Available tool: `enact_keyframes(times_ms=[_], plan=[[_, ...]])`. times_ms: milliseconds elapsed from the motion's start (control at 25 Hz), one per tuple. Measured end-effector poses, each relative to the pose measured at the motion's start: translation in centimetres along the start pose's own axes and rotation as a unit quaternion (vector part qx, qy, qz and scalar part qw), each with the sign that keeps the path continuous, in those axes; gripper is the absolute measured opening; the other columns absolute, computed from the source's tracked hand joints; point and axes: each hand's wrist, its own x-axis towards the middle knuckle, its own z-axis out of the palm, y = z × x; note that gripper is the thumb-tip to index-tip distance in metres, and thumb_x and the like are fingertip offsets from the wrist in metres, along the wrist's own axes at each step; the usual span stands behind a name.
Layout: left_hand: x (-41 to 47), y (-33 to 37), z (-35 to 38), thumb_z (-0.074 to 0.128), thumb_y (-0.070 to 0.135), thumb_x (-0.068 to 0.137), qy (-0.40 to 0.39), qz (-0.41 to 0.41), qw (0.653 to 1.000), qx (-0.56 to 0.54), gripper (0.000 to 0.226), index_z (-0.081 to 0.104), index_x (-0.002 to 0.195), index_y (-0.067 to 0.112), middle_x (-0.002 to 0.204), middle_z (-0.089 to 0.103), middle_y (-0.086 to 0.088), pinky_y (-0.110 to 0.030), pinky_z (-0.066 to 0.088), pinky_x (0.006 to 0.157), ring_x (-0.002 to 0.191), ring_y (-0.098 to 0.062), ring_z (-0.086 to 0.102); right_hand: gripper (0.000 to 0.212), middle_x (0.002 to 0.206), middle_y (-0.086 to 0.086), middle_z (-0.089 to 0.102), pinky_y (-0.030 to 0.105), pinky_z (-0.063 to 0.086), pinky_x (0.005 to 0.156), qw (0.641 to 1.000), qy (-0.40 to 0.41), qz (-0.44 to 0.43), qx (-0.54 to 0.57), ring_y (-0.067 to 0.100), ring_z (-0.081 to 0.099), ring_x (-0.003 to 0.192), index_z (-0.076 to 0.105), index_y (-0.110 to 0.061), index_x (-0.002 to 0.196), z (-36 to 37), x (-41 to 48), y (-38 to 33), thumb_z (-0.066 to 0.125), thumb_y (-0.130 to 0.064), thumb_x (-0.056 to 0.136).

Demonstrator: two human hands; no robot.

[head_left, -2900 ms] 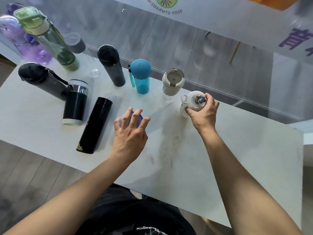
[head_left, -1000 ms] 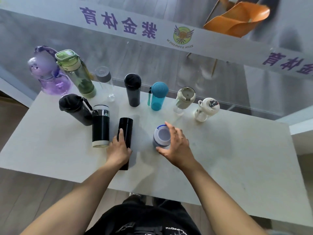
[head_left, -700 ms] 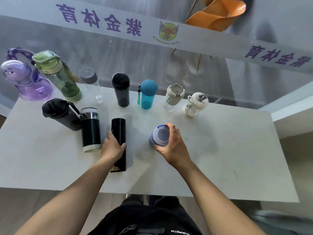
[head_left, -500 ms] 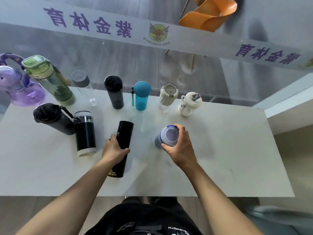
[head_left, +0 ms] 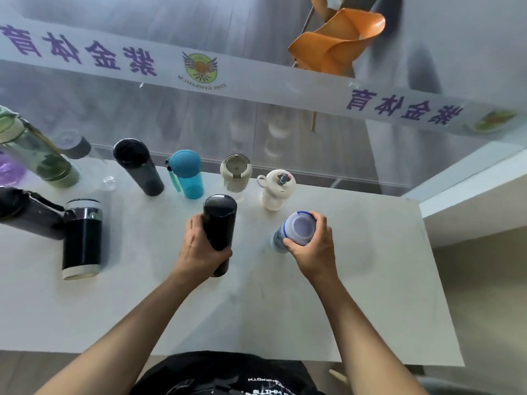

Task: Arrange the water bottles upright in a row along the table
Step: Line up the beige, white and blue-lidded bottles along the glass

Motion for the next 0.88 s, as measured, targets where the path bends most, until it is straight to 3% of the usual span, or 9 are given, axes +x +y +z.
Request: enact_keyframes(times_ms=[160,280,440,600,880], plan=[[-1.1,3.4,4.1,0.082,0.02,0.065,0.021,0.027,0.999,-0.027,0.067,0.044,0.119,0.027,0.115,0.046,0.003,-0.032,0.045,0.083,0.102,-0.017,0.051,0.08,0.12,-0.004,0.051,0.01,0.031,0.081,1.0,-0.026,-0.011,-0.004,0.008,0.046,0.1,0.047,-0.023,0.135,-3.9,4.8,2.9,0.089,-0.022,0.067],[-1.8,4.9,6.7,0.076,0.036,0.061,0.036,0.035,0.998,-0.044,0.07,0.045,0.124,0.031,0.117,0.049,0.008,-0.038,0.052,0.087,0.103,-0.014,0.054,0.081,0.122,-0.004,0.049,0.012,0.032,0.085,0.998,-0.055,-0.015,0.007,0.009,0.048,0.102,0.046,-0.025,0.137,-5.4,8.2,4.3,0.089,-0.021,0.068],[-2.7,6.0,9.2,0.078,0.034,0.066,0.064,0.05,0.996,-0.031,0.067,0.047,0.125,0.026,0.115,0.05,0.006,-0.046,0.053,0.088,0.102,-0.014,0.054,0.086,0.124,-0.004,0.046,0.015,0.033,0.09,0.995,-0.088,-0.044,0.01,0.008,0.047,0.105,0.043,-0.027,0.143,-5.9,12.0,4.7,0.088,-0.021,0.07],[-3.6,6.7,11.0,0.074,0.045,0.065,0.082,0.036,0.996,-0.029,0.068,0.048,0.126,0.026,0.111,0.05,0.006,-0.044,0.054,0.089,0.1,-0.014,0.054,0.086,0.132,-0.002,0.046,0.016,0.032,0.092,0.991,-0.118,-0.061,0.016,0.011,0.048,0.113,0.04,-0.027,0.145,-5.7,14.5,4.3,0.087,-0.021,0.072],[-4.2,6.4,13.0,0.086,0.028,0.07,0.093,0.035,0.995,0.007,0.059,0.05,0.116,0.024,0.103,0.048,0.007,-0.035,0.051,0.081,0.09,-0.013,0.053,0.086,0.136,0.003,0.046,0.019,0.036,0.096,0.988,-0.127,-0.083,0.012,0.018,0.051,0.119,0.04,-0.028,0.144,-5.3,16.4,4.6,0.086,-0.021,0.072]])
